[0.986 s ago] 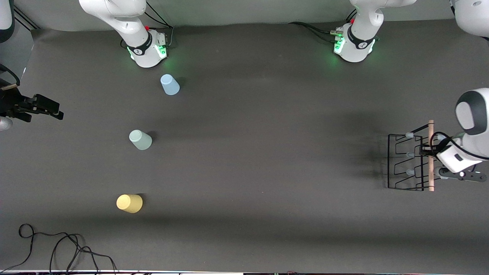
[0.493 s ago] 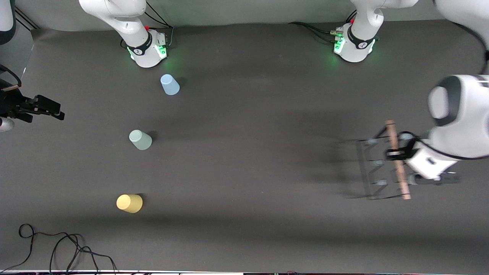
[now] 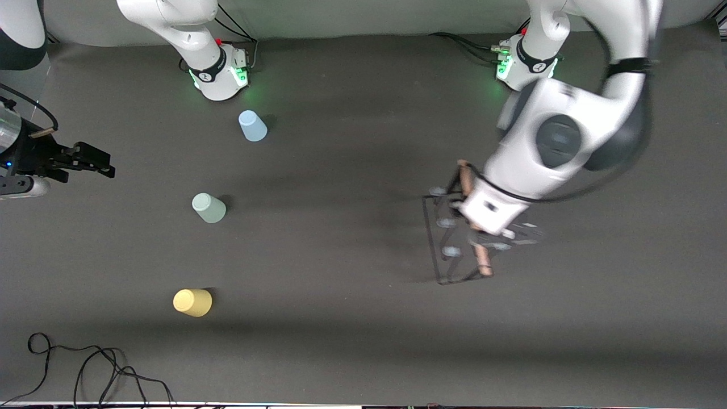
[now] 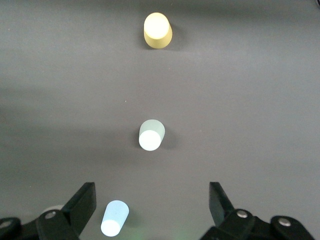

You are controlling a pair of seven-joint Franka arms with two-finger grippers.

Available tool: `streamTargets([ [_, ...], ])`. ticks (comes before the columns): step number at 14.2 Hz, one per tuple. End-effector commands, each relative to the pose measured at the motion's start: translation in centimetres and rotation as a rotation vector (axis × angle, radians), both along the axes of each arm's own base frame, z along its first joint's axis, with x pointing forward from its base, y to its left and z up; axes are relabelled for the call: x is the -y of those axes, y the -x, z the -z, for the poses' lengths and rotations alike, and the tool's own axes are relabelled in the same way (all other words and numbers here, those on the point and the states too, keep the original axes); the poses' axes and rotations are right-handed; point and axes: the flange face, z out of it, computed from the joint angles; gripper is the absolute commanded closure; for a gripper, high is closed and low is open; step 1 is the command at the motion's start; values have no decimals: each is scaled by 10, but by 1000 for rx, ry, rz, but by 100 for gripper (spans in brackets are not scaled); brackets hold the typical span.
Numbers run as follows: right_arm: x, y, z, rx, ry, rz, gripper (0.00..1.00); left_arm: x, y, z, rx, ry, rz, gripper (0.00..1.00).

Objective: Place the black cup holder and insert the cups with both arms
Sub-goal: 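Carry the cup holder with the left gripper toward the table middle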

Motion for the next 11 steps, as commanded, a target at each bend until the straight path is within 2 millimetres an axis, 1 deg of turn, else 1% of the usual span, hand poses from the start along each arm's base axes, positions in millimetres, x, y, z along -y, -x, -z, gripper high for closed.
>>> streamTargets([
  [1, -11, 34, 7, 37, -15, 18, 0, 79, 42, 12, -2, 4, 53, 100],
  [3, -16, 71, 19, 71, -8, 10, 0, 129, 68, 43, 0, 10, 68, 100],
  [4, -22, 88, 26, 86, -2, 3, 0, 149, 75, 58, 21, 29, 53, 100],
  [5, -26, 100, 32, 89, 3, 10, 0, 172, 79, 69, 50, 59, 38, 100],
  [6, -27, 105, 38, 79, 5, 23, 0, 190, 77, 77, 62, 79, 23, 100],
  [7, -33, 106, 40, 75, 10, 30, 0, 210, 81, 83, 59, 94, 30, 100],
  [8, -48, 106, 41, 77, 20, 18, 0, 223, 84, 88, 53, 108, 28, 100],
  [9, -49, 104, 43, 72, 20, 16, 0, 232, 84, 91, 52, 122, 13, 100],
  [11, -44, 101, 47, 66, 18, 16, 0, 246, 86, 93, 57, 149, 8, 100],
])
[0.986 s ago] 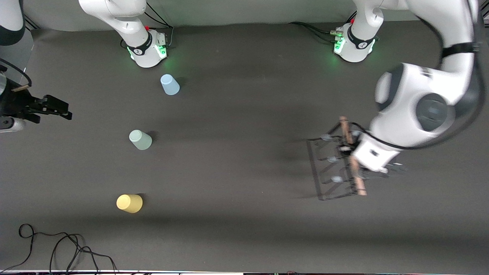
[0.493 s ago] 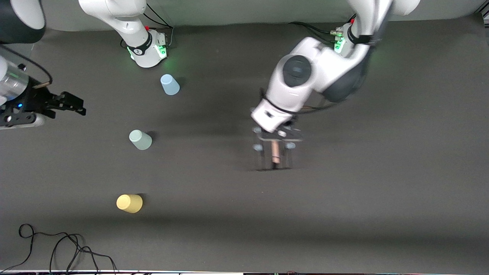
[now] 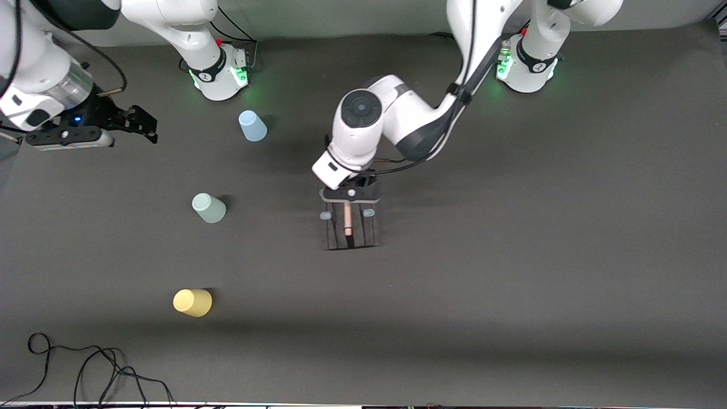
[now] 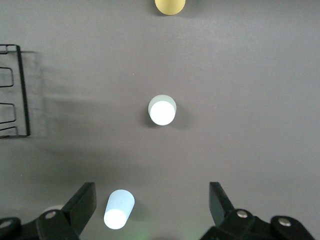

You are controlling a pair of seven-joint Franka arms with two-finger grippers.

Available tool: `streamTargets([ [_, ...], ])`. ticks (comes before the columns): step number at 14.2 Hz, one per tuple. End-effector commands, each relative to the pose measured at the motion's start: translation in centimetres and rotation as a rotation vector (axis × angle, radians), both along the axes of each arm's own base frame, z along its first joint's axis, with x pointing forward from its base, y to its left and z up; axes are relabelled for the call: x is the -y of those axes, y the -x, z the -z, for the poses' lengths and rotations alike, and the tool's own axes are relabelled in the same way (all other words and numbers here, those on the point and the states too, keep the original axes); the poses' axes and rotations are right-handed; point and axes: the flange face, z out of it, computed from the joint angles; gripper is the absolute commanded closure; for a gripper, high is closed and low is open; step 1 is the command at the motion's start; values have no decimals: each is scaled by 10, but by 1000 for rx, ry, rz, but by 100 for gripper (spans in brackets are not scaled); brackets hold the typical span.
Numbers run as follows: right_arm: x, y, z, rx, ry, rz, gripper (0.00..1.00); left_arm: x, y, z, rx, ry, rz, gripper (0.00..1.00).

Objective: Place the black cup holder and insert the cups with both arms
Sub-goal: 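Carry the cup holder with the left gripper toward the table middle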

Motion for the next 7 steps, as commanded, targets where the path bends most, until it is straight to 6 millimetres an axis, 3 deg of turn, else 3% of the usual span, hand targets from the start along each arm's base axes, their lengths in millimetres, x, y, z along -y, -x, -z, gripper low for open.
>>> streamTargets([
  [1, 6, -5, 5, 21, -21, 21, 0, 25, -4, -16, 20, 69, -23, 100],
  [4, 16, -20, 28, 15, -53, 47, 0, 45, 15, -2, 26, 83, 0, 100],
  [7, 18, -19, 73, 31, -60, 52, 0, 52, 23, 3, 20, 76, 4, 100],
])
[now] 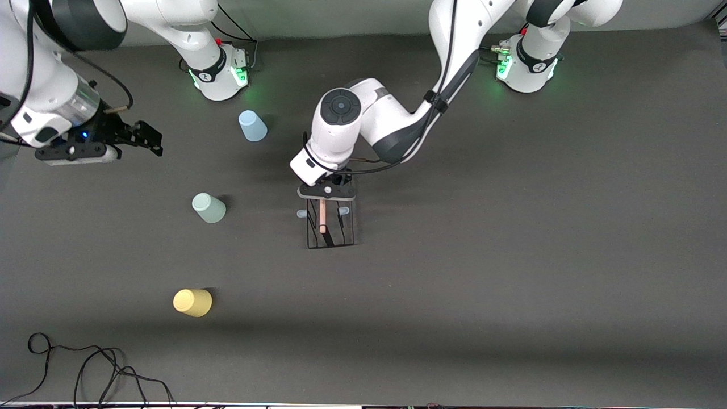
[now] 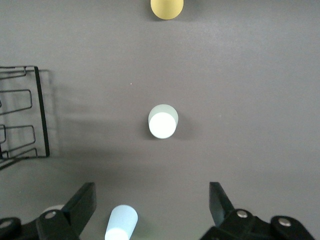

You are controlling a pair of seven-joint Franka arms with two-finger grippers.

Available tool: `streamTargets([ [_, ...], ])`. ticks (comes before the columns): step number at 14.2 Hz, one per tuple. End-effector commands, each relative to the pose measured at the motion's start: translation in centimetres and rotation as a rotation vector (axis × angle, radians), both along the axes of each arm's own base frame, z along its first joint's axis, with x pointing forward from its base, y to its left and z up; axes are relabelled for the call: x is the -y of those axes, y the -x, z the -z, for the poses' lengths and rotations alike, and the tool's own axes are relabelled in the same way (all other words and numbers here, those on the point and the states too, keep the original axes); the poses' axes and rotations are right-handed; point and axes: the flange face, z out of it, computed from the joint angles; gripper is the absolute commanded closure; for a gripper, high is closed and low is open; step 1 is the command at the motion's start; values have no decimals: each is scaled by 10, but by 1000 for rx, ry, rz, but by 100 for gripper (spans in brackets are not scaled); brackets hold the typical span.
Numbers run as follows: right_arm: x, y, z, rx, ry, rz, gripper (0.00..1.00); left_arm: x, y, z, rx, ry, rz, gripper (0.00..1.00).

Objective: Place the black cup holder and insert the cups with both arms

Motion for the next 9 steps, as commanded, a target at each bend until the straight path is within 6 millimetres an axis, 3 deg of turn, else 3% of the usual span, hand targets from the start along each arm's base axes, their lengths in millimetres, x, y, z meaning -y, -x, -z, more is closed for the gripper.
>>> streamTargets([
  [1, 0, 2, 44, 20, -22, 8, 0, 13, 6, -5, 8, 18, -11, 100],
  [3, 0, -5, 85, 8, -24, 10, 0, 19, 9, 4, 18, 30, -20, 100],
  [4, 0, -9, 106, 2, -24, 10, 0, 19, 8, 4, 35, 39, -21, 63],
  [5, 0, -10, 127, 8, -25, 11, 0, 18, 7, 4, 48, 34, -14, 33],
  [6, -2, -8, 145, 14, -25, 8, 0, 18, 5, 2, 56, 31, -12, 17],
  [7, -3, -8, 165, 17, -25, 9, 0, 17, 4, -2, 62, 33, -13, 3],
  [9, -3, -12, 198, 20, -29, 10, 0, 11, -4, -18, 74, 40, -22, 0],
])
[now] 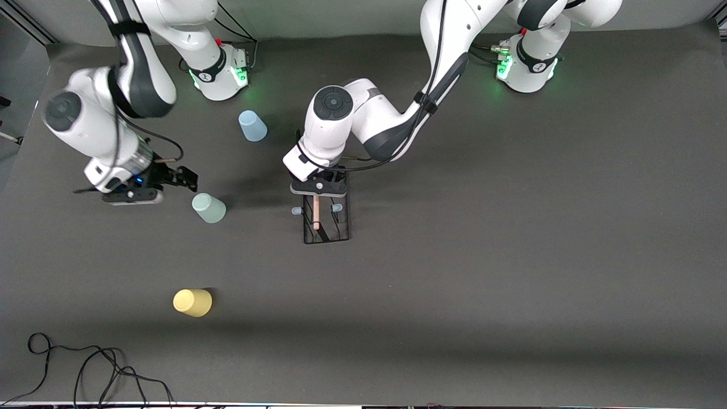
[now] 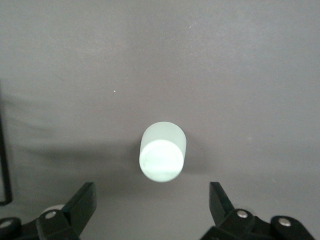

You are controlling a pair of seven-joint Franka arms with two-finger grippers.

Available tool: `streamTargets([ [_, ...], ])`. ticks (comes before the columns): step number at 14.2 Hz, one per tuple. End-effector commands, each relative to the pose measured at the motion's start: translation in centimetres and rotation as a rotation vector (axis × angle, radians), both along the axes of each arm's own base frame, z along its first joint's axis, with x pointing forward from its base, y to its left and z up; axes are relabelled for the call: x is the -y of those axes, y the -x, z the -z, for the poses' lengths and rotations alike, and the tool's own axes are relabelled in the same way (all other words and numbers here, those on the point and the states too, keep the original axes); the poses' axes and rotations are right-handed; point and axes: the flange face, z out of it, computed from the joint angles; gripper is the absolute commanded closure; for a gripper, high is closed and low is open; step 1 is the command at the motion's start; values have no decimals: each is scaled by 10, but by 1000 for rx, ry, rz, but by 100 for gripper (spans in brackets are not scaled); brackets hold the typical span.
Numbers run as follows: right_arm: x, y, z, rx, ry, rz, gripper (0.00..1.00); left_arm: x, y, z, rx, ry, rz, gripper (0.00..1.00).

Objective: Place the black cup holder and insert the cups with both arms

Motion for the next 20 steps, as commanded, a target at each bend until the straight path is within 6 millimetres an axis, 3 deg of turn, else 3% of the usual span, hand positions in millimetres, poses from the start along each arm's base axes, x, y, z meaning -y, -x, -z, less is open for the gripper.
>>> streamTargets([
  [1, -3, -6, 40, 8, -18, 8, 0, -12, -19, -34, 33, 10, -40, 0],
  [5, -3, -8, 89, 25, -23, 15, 0, -73, -64, -98, 24, -34, -94, 0],
  [8, -2, 0, 112, 28, -24, 26, 0, -137, -90, -150, 20, -99, -52, 0],
  [12, -2, 5, 112, -3, -22, 24, 0, -267, -115, -211, 53, -240, -44, 0],
  [13, -2, 6, 112, -12, -21, 22, 7, -300, -118, -222, 50, -255, -29, 0],
  [14, -2, 6, 112, -15, -21, 22, 31, -332, -120, -233, 34, -280, -12, 0],
  [15, -2, 7, 113, -18, -18, 16, 62, -365, -125, -247, 23, -292, -8, 0],
  [16, -2, 7, 114, -22, -18, 15, 78, -400, -129, -262, 21, -297, -2, 0],
  [18, -1, 4, 107, -10, -18, 15, 85, -451, -135, -273, 8, -313, 9, 0],
  [20, -2, -4, 74, -12, -15, 17, 87, -497, -143, -273, -6, -325, -6, 0],
])
